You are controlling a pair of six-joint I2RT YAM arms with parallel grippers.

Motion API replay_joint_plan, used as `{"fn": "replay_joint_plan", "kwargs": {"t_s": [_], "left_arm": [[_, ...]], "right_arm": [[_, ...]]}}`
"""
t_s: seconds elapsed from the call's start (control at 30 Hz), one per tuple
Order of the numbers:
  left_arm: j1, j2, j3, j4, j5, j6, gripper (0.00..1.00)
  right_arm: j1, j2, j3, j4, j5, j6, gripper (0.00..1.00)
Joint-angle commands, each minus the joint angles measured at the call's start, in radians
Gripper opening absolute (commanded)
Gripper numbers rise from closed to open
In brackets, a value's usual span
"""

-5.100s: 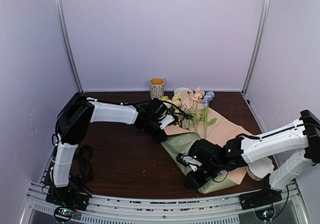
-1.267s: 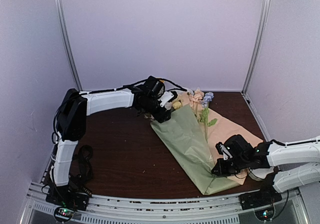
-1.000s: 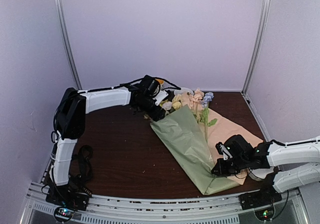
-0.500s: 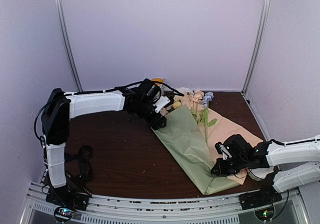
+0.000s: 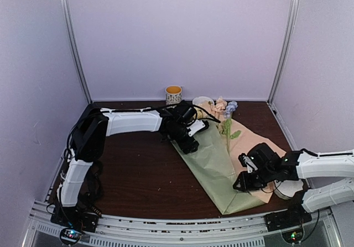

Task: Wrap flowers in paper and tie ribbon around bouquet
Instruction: Press the fold line on the 2/3-folded wrapping paper.

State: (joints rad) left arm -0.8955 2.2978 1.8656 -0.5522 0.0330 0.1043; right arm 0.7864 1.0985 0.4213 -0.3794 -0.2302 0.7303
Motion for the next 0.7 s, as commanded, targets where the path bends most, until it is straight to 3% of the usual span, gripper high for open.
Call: {"fn": "replay_joint_plan", "kwargs": {"t_s": [0.0, 0.2, 0.3, 0.43, 0.67], "left_arm": [[0.008, 0.028, 0.030, 0.008, -0.019, 0.033, 0.72], [0.009, 0.047, 0.024, 0.006, -0.011, 0.043, 0.72], [0.008, 0.055, 0.027, 0.006, -0.009, 0.046, 0.72], [0.008, 0.060, 0.028, 0.011, 0.019, 0.044, 0.72], [0.007, 0.071, 0.027, 0.014, 0.013, 0.064, 0.72]], "right_arm": [[-0.078, -0.054, 0.129, -0.178, 0.090, -0.101, 0.38], [-0.392, -0.003, 0.338, -0.354, 0.126, -0.308, 0.64], [-0.583, 0.107, 0.461, -0.438, 0.150, -0.409, 0.69], [-0.791, 0.224, 0.507, -0.477, 0.136, -0.469, 0.74], [-0.995, 0.349, 0.465, -0.365, 0.028, -0.427, 0.79]]}}
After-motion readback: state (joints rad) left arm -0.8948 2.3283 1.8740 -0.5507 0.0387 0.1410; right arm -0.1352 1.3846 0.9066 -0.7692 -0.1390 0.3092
